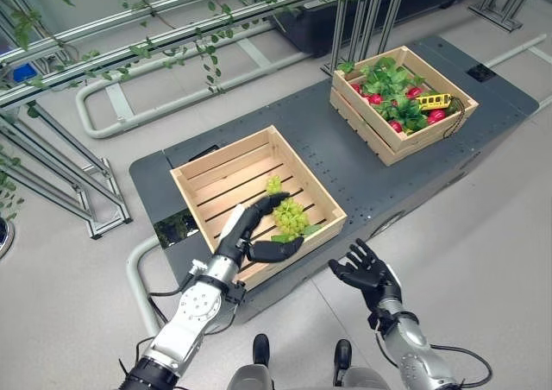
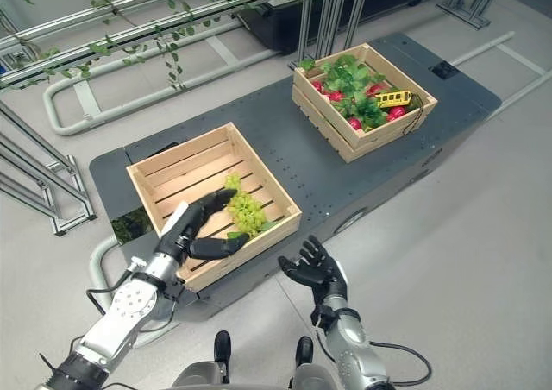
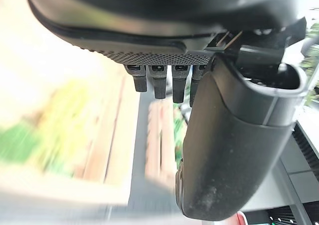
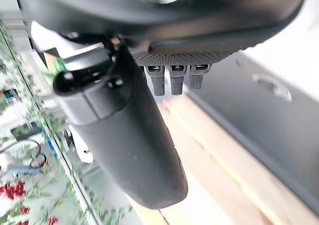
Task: Pick up the fruits from the basket on one side to the basket on the other side
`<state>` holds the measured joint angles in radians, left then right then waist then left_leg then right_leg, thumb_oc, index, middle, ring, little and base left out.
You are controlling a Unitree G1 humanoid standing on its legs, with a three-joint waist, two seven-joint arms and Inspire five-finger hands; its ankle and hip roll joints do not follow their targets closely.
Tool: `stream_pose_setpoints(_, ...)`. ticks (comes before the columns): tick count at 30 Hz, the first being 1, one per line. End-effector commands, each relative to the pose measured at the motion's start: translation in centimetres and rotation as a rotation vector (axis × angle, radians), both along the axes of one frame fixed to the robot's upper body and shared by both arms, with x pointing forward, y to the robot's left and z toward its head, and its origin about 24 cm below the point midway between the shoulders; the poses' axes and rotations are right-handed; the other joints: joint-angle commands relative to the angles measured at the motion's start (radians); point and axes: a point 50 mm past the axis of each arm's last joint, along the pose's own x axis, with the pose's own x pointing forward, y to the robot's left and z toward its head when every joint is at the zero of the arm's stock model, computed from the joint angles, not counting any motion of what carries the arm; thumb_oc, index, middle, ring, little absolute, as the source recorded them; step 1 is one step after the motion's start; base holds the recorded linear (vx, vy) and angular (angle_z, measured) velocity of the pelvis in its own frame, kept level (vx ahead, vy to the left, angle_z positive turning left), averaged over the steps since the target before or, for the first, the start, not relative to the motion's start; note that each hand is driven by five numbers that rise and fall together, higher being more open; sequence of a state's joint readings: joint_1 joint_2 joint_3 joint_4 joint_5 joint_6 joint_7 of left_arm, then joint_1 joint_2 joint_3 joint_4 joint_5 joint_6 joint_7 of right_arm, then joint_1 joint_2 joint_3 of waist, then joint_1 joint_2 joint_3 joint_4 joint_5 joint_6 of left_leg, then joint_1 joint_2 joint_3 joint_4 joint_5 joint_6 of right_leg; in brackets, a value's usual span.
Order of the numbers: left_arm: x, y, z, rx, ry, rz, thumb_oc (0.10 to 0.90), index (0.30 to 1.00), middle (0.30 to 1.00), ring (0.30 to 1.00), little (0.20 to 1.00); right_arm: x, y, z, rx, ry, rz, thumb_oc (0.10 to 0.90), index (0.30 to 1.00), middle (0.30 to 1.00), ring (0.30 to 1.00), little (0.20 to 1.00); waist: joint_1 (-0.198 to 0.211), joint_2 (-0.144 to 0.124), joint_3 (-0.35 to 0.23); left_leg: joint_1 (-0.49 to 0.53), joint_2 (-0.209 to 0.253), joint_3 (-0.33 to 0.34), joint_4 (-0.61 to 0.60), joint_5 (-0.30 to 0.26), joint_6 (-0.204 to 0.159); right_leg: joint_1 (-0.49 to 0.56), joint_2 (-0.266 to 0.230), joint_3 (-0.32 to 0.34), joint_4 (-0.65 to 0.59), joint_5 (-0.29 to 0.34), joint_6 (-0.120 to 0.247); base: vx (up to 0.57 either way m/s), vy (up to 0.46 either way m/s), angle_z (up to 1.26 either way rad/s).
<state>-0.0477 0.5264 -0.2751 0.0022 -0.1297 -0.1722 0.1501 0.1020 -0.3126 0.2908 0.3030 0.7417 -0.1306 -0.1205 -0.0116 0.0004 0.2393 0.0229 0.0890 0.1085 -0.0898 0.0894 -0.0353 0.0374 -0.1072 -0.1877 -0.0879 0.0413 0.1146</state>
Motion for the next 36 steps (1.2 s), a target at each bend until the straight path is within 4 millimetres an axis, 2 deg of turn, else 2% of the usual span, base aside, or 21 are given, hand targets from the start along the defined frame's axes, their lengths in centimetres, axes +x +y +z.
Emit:
stream_pose_setpoints(1, 2.2, 0.7, 7.8, 0.119, -0.468, 0.137, 0.8, 0.9, 0.9, 0.9, 0.9, 1.8, 0.1, 3.2, -0.036, -0.156, 0.047, 0.8, 0.9, 0.9, 0.9, 0.9, -0.012, 0.023, 0.001, -0.031, -0.034, -0.056, 0.003, -0.029, 0.038, -0.055, -0.026, -0.014, 0.122, -0.043, -0.062, -0.03, 0.094, 0.04)
stream_pose_setpoints(5, 3.3, 1.8, 10.0, 0.102, -0.548, 0.236, 0.8, 0.9, 0.9, 0.9, 0.9, 2.6, -0.1, 3.5, -0.064, -0.168, 0.073, 0.8, 0.9, 0.9, 0.9, 0.9, -0.025, 0.035, 0.051, -0.062, -0.042, -0.059, 0.003, -0.019, 0.035, -0.101, -0.03, -0.004, 0.14, -0.049, -0.069, -0.04, 0.109, 0.05)
stream_pose_setpoints(10, 5.1, 3.4, 11.1, 0.302, -0.611, 0.396, 0.8, 0.9, 0.9, 0.9, 0.9, 4.1, 0.0, 4.8, -0.118, -0.217, 0.142, 0.8, 0.9, 0.9, 0.9, 0.9, -0.047, 0.036, 0.146, -0.141, -0.054, -0.047, 0.077, -0.031, 0.026, -0.182, -0.029, 0.035, 0.196, -0.061, -0.079, -0.09, 0.118, -0.1)
stream_pose_setpoints(14, 6.3, 5.5, 11.4, 0.443, -0.63, 0.511, 0.8, 0.9, 0.9, 0.9, 0.9, 4.6, -0.4, 5.5, -0.141, -0.257, 0.16, 0.8, 0.9, 0.9, 0.9, 0.9, -0.067, 0.025, 0.215, -0.221, -0.058, -0.022, 0.148, -0.037, 0.025, -0.267, -0.023, 0.061, 0.264, -0.071, -0.084, -0.09, 0.101, -0.19)
stream_pose_setpoints(18, 7.8, 6.5, 13.1, 0.712, -0.735, 0.582, 0.8, 0.9, 0.9, 0.9, 0.9, 5.3, -0.7, 6.3, -0.165, -0.297, 0.187, 0.8, 0.9, 0.9, 0.9, 0.9, -0.084, 0.005, 0.276, -0.295, -0.058, 0.007, 0.213, -0.048, 0.026, -0.348, -0.013, 0.068, 0.332, -0.084, -0.087, -0.09, 0.081, -0.07)
stream_pose_setpoints(19, 7.8, 6.4, 13.2, 0.731, -0.744, 0.582, 0.8, 0.9, 0.9, 0.9, 0.9, 5.4, -0.7, 6.3, -0.166, -0.299, 0.187, 0.8, 0.9, 0.9, 0.9, 0.9, -0.084, 0.004, 0.279, -0.3, -0.058, 0.008, 0.218, -0.049, 0.026, -0.354, -0.012, 0.068, 0.339, -0.086, -0.088, -0.08, 0.075, -0.06)
stream_pose_setpoints(20, 8.2, 6.3, 13.5, 0.86, -0.784, 0.574, 0.8, 0.9, 0.9, 0.9, 0.9, 5.5, -0.8, 6.5, -0.169, -0.312, 0.192, 0.8, 0.9, 0.9, 0.9, 0.9, -0.088, -0.004, 0.281, -0.345, -0.058, 0.014, 0.249, -0.054, 0.027, -0.399, -0.01, 0.07, 0.371, -0.091, -0.089, -0.04, 0.054, 0.03)
stream_pose_setpoints(22, 8.6, 6.2, 14.0, 0.947, -0.82, 0.565, 0.8, 0.9, 0.9, 0.9, 0.9, 5.8, -0.9, 6.7, -0.174, -0.325, 0.194, 0.8, 0.9, 0.9, 0.9, 0.9, -0.091, -0.011, 0.281, -0.392, -0.056, 0.02, 0.282, -0.062, 0.028, -0.444, -0.007, 0.072, 0.399, -0.096, -0.091, -0.05, 0.047, 0.11)
stream_pose_setpoints(28, 9.8, 6.9, 15.5, 1.094, -0.849, 0.593, 0.8, 0.9, 0.9, 0.9, 0.9, 7.0, -0.7, 7.9, -0.197, -0.36, 0.21, 0.8, 0.9, 0.9, 0.9, 0.9, -0.101, -0.025, 0.281, -0.502, -0.044, 0.033, 0.393, -0.096, 0.03, -0.543, -0.004, 0.076, 0.475, -0.113, -0.097, -0.04, 0.059, 0.08)
stream_pose_setpoints(30, 9.9, 7.1, 16.7, 1.178, -0.891, 0.614, 0.8, 0.9, 0.9, 0.9, 0.9, 7.4, -0.7, 8.4, -0.203, -0.37, 0.208, 0.8, 0.9, 0.9, 0.9, 0.9, -0.105, -0.029, 0.281, -0.545, -0.038, 0.036, 0.427, -0.107, 0.031, -0.582, -0.003, 0.078, 0.5, -0.117, -0.097, -0.04, 0.079, 0.01)
stream_pose_setpoints(36, 10.3, 6.6, 19.0, 1.309, -0.977, 0.669, 0.8, 0.9, 0.9, 0.9, 0.9, 8.2, -0.6, 9.3, -0.222, -0.387, 0.21, 0.8, 0.9, 0.9, 0.9, 0.9, -0.112, -0.032, 0.281, -0.613, -0.034, 0.041, 0.471, -0.119, 0.035, -0.648, 0.0, 0.087, 0.528, -0.114, -0.096, -0.02, 0.065, 0.01)
